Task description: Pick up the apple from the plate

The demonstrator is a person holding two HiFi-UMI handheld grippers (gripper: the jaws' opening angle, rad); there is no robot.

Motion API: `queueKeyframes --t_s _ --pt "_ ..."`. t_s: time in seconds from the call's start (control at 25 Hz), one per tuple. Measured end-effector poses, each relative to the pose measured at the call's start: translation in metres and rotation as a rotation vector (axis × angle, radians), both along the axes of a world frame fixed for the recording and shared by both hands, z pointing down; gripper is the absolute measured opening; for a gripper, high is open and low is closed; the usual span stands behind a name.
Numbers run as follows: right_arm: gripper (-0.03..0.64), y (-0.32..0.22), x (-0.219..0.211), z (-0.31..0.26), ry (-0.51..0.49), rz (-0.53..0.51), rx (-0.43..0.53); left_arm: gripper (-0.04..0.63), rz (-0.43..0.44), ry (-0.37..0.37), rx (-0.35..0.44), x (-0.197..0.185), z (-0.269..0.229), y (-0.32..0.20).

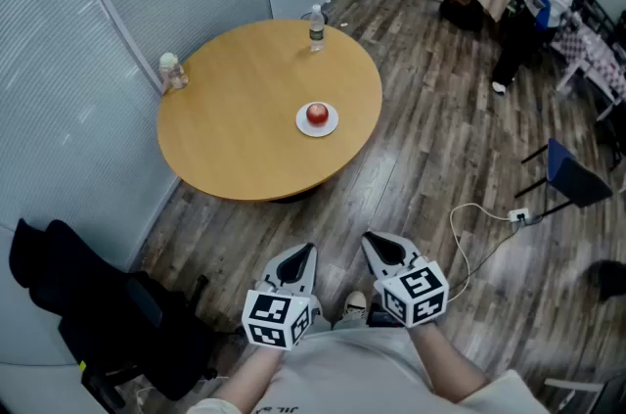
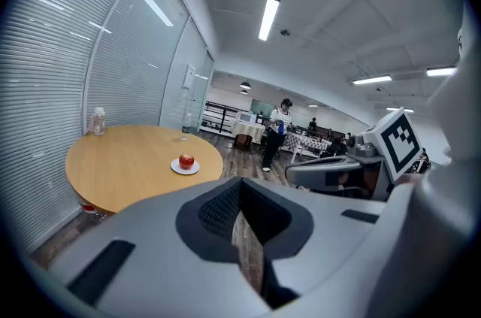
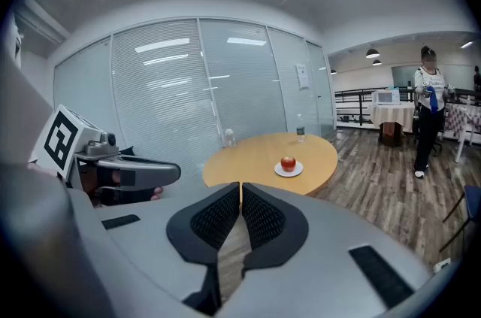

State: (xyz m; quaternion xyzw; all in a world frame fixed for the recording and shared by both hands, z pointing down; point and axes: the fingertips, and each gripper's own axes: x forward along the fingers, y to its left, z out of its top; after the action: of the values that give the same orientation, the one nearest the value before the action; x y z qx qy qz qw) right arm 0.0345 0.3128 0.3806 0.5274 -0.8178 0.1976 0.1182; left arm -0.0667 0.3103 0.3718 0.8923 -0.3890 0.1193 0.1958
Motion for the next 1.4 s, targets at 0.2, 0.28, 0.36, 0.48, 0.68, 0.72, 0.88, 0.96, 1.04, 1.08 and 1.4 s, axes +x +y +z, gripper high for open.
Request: queueKeyframes --t_s 0.2,0.28,0.36,0.48,0.68,0.72,0.88,0.96,1.04,1.08,1.4 --pt "0.035 -0.002 -0.002 -0.003 0.006 -0.009 0.009 0.003 0.001 -0.001 0.002 0.001 -0.001 -0.001" --pt "0.035 -0.002 -0.001 -0.003 -0.004 -0.009 0.009 0.003 -0.003 -0.002 0.004 0.001 -0.002 -0.001" --pt "0.035 -0.001 0.001 -0.004 -0.01 -0.01 0.013 0.003 -0.01 -0.004 0.006 0.002 -0.002 -0.001" --pt "0.035 -0.002 0.007 -0.006 -0.036 0.007 0.02 0.003 -0.019 -0.008 0.01 0.004 -0.003 -0.002" --pt "0.035 -0.007 0.024 -0.006 -0.058 0.028 0.029 0.003 -0.021 -0.019 0.02 0.017 -0.006 -0.002" --pt "0.035 -0.009 0.027 -0.006 -0.055 0.023 0.031 0.003 -0.023 -0.021 0.021 0.02 -0.007 -0.002" --pt "0.035 -0.01 0.045 -0.009 -0.037 -0.005 0.036 0.003 -0.043 -0.026 0.026 0.037 -0.008 -0.002" --pt "0.035 -0.007 0.057 -0.009 -0.031 -0.016 0.035 0.003 -0.047 -0.026 0.033 0.049 -0.01 -0.003" --pt "0.035 -0.006 0.067 -0.005 -0.022 -0.023 0.027 0.003 -0.057 -0.025 0.037 0.056 -0.009 -0.002" --pt "0.035 -0.006 0.071 -0.002 -0.02 -0.025 0.021 0.003 -0.065 -0.026 0.038 0.057 -0.009 -0.002" --pt "0.037 -0.024 0.08 0.018 -0.026 -0.042 -0.024 0.003 -0.099 -0.026 0.002 0.062 0.01 -0.016"
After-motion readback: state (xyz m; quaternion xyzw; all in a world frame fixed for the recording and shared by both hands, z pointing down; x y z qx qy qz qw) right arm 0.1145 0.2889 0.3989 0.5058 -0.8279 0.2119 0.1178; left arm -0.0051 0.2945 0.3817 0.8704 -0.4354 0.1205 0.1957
